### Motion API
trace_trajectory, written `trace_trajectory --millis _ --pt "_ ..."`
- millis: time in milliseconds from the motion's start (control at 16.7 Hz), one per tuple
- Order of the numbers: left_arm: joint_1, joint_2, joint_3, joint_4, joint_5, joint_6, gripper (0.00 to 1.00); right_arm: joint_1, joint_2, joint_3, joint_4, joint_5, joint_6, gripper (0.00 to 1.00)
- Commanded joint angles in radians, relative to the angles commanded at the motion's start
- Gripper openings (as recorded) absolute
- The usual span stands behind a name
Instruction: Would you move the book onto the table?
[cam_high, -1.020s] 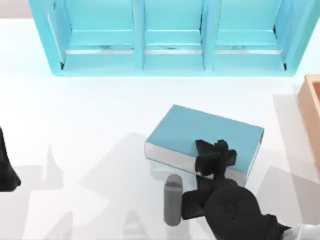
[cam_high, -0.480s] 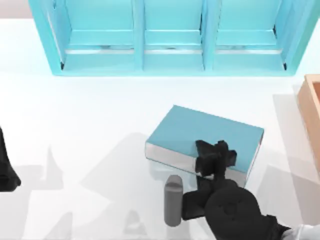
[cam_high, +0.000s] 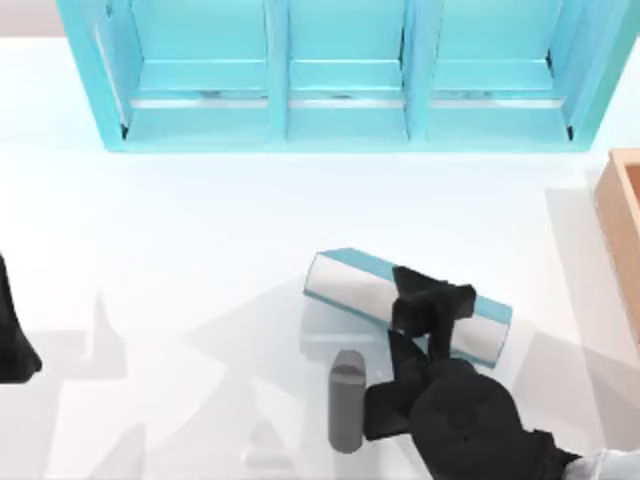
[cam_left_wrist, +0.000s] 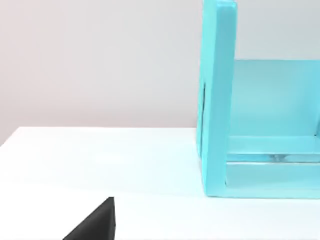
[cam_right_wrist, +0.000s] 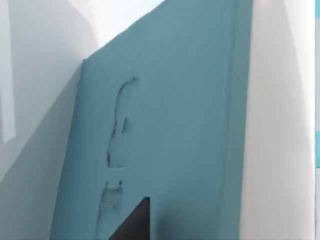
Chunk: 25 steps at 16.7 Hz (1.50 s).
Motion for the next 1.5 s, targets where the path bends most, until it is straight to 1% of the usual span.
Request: trace_trajectory --millis 60,600,720,840,960,1080,1260,1380,1500 --pt "0.0 0.0 0.0 0.0 0.0 0.0 1.0 0.0 0.0 0.0 0.0 0.0 0.0 1.0" --pt "0.0 0.0 0.0 0.0 0.0 0.0 1.0 0.003 0.001 -0.001 -0.002 0.001 0.003 1.0" --pt "0.0 0.0 0.0 0.0 0.0 0.0 1.0 0.036 -0.009 0.008 -0.033 0.016 0.036 1.0" --pt "0.0 0.0 0.0 0.0 0.0 0.0 1.0 0.109 -0.025 0.024 -0.104 0.051 0.11 1.0" --pt "0.0 0.0 0.0 0.0 0.0 0.0 1.0 0.219 -0.046 0.042 -0.217 0.104 0.226 1.0" --pt "0.0 0.0 0.0 0.0 0.0 0.0 1.0 0.342 -0.069 0.061 -0.372 0.169 0.375 1.0" --pt "0.0 0.0 0.0 0.0 0.0 0.0 1.0 0.501 -0.106 0.085 -0.653 0.276 0.6 1.0" --pt "0.0 0.0 0.0 0.0 0.0 0.0 1.0 0.565 -0.129 0.096 -0.82 0.344 0.715 1.0" --pt "0.0 0.0 0.0 0.0 0.0 0.0 1.0 0.599 -0.149 0.103 -0.946 0.403 0.795 1.0"
